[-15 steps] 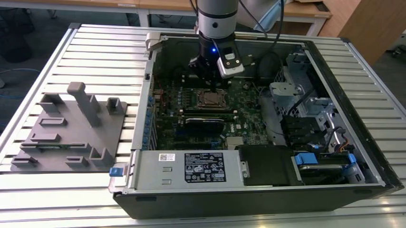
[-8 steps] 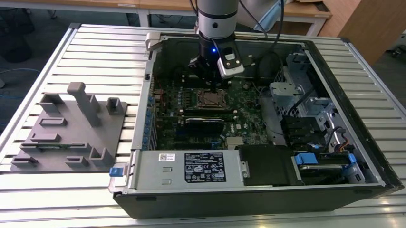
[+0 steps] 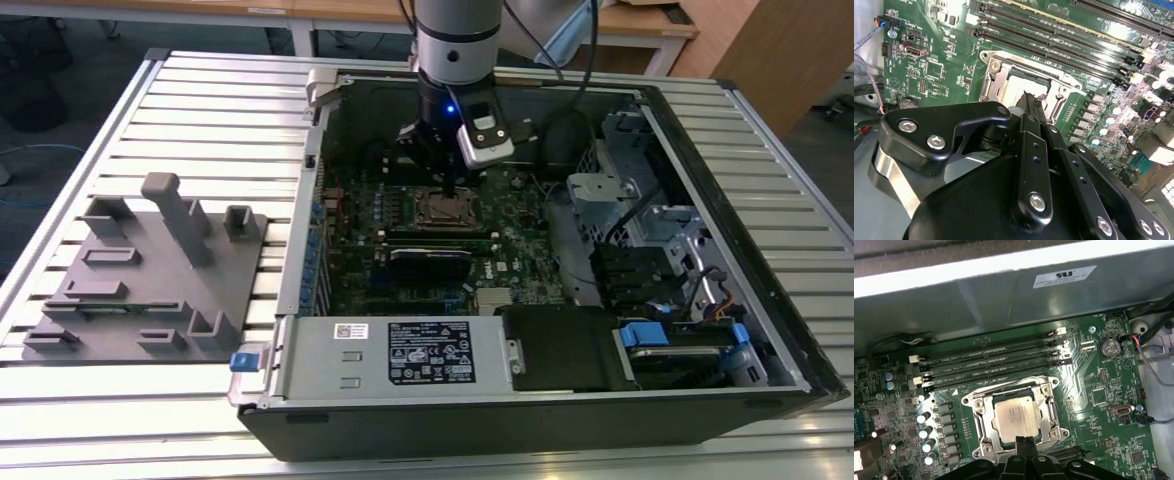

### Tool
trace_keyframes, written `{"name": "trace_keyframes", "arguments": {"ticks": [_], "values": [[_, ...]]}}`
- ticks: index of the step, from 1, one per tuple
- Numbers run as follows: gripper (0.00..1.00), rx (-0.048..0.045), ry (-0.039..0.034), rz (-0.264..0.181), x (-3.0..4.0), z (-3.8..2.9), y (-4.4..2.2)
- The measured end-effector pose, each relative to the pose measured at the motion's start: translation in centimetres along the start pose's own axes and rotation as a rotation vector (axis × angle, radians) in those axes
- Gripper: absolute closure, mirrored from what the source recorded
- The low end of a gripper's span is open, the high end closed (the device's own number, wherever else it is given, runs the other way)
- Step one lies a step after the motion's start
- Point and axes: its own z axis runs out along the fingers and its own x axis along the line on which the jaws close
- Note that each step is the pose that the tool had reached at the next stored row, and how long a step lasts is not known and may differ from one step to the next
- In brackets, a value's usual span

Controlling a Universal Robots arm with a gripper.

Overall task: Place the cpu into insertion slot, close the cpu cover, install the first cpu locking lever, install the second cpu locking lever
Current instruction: 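Install the second cpu locking lever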

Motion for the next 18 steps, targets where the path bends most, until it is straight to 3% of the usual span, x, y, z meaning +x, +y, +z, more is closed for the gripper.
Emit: {"name": "trace_keyframes", "arguments": {"ticks": [18], "values": [[0.90,-0.0001,0.0000,-0.001,-0.31,0.00,-1.40]]}}
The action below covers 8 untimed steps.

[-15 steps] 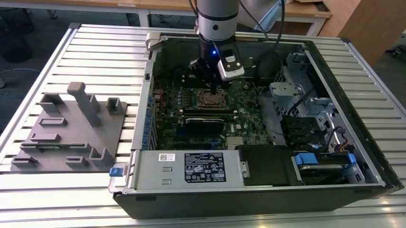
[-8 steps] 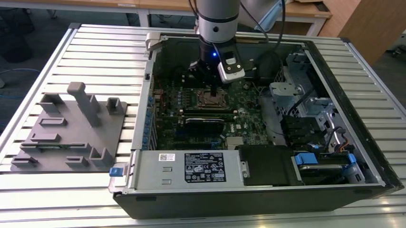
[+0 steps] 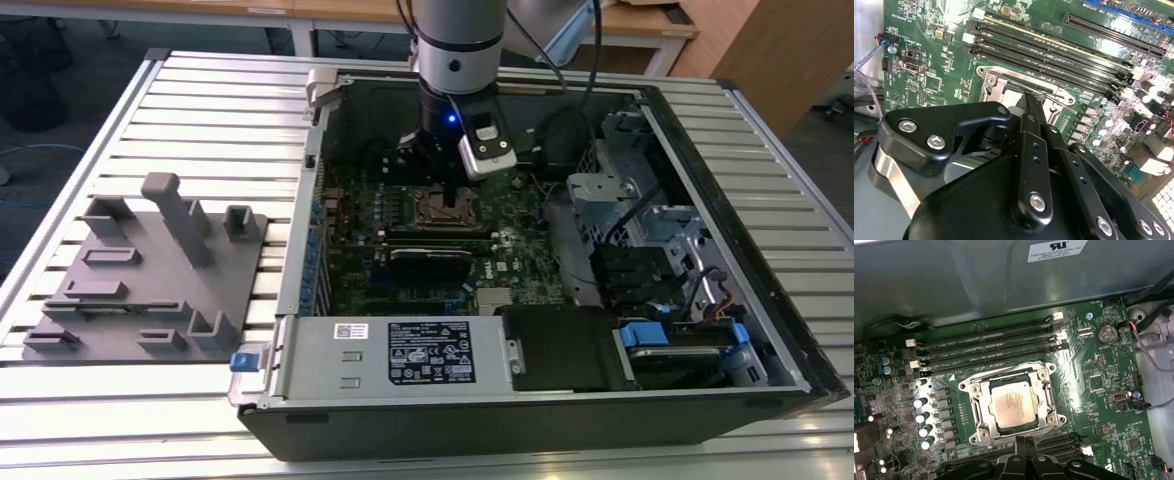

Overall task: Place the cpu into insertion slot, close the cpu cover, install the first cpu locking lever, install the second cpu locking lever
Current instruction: 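Install the second cpu locking lever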

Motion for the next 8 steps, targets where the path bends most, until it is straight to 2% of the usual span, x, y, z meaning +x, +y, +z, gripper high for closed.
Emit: {"name": "trace_keyframes", "arguments": {"ticks": [8], "values": [[0.90,-0.0001,0.0000,-0.002,-0.01,0.00,-0.02]]}}
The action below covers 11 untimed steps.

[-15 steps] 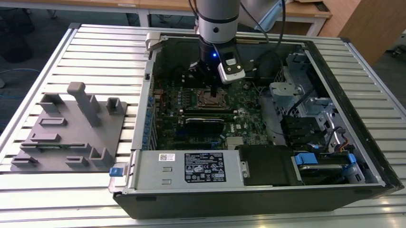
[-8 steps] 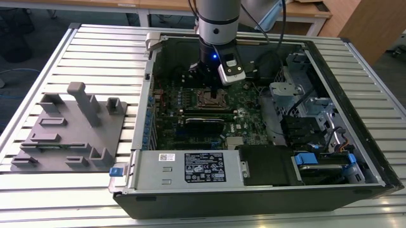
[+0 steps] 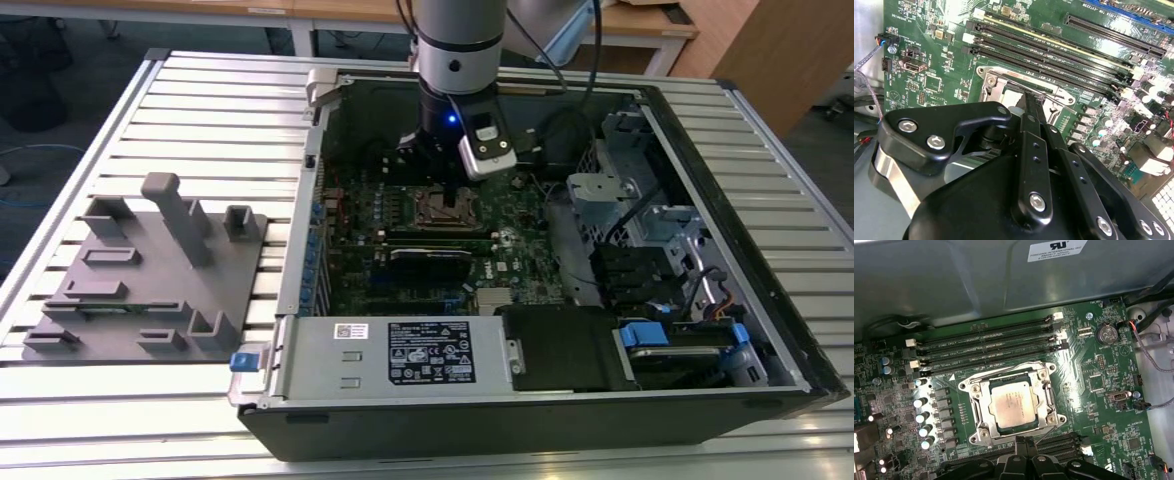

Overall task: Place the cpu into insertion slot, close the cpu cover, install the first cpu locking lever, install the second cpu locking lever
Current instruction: 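Install the second cpu locking lever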

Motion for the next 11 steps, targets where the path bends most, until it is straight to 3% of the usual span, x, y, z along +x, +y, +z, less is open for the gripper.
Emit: {"name": "trace_keyframes", "arguments": {"ticks": [11], "values": [[0.90,-0.0070,0.0017,-0.091,-0.02,0.03,-0.22]]}}
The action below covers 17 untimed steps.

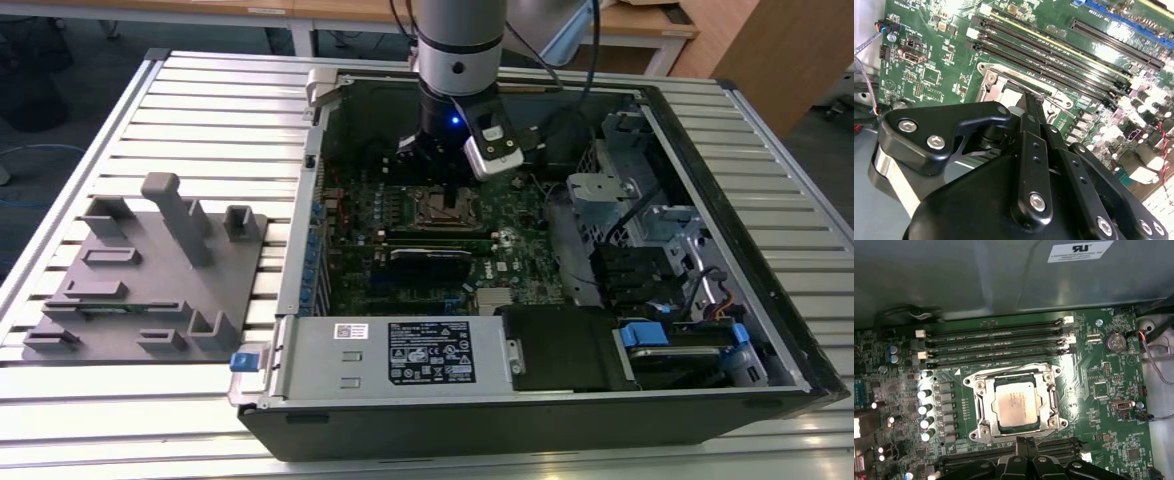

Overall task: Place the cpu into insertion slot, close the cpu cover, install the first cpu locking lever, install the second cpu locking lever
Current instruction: 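Install the second cpu locking lever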

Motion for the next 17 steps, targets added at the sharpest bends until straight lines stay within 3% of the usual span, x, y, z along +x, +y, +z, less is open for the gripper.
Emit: {"name": "trace_keyframes", "arguments": {"ticks": [9,17], "values": [[0.90,-0.0011,-0.0006,-0.015,0.58,0.00,-1.17],[0.90,-0.0017,-0.0004,-0.023,1.35,0.72,-1.75]]}}
